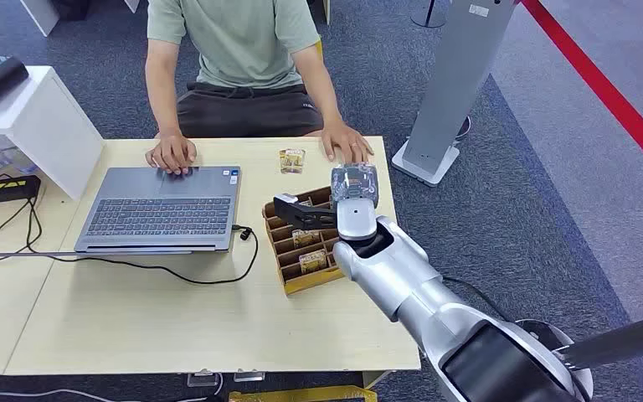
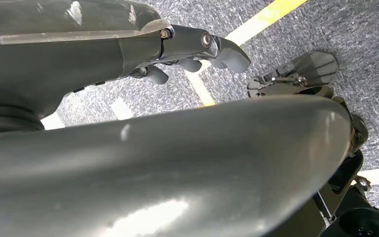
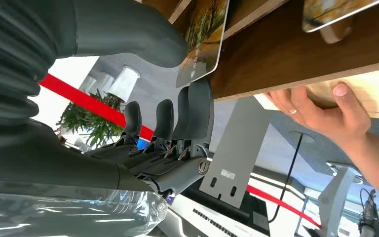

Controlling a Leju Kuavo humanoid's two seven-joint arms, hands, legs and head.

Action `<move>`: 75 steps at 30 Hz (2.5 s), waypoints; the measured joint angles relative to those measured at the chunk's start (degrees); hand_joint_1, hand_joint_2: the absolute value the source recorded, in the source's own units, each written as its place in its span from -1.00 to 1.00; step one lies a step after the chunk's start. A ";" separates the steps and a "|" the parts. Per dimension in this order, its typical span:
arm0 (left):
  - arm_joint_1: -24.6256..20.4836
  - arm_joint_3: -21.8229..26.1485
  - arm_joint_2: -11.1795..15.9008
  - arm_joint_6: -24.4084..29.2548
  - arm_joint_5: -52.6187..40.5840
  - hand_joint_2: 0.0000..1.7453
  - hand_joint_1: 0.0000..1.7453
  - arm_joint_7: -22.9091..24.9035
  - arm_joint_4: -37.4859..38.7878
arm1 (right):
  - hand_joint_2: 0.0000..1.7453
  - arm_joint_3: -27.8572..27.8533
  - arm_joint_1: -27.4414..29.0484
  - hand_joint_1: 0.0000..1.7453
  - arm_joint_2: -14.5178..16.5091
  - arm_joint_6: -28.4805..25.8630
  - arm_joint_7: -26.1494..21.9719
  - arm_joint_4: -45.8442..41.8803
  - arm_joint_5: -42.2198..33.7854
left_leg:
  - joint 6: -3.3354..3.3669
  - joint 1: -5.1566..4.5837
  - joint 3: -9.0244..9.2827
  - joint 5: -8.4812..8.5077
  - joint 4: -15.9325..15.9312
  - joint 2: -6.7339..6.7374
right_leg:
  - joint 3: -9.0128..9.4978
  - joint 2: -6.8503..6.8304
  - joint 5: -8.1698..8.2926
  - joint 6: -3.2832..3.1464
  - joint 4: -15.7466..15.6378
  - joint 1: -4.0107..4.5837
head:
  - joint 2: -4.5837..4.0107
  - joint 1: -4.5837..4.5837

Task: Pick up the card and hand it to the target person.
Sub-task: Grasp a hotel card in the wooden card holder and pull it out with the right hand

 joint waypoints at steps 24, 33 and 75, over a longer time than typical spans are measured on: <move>0.03 0.00 0.02 0.12 0.55 -1.00 -1.00 0.00 0.00 | 1.00 1.34 0.30 0.19 0.26 -1.12 0.00 0.82 -8.60 | 0.00 0.00 -0.01 0.00 0.00 0.00 | 0.01 0.01 0.00 0.00 0.00 0.00 | 0.00 0.02; -0.16 -0.02 0.00 -0.08 0.06 -1.00 -1.00 0.01 0.00 | 1.00 1.64 0.08 0.74 0.25 -2.08 0.00 2.13 -7.91 | 0.00 0.00 0.00 0.00 0.00 0.00 | 0.01 0.01 0.00 0.00 0.00 0.00 | 0.00 0.03; -0.19 -0.02 0.02 -0.14 0.69 -1.00 -1.00 -1.36 0.00 | 1.00 8.46 -3.07 0.90 -0.75 -19.30 -1.87 -4.05 -9.83 | 0.00 0.00 0.03 0.00 0.00 0.01 | 0.00 0.04 0.01 -0.01 0.00 0.00 | 0.00 0.04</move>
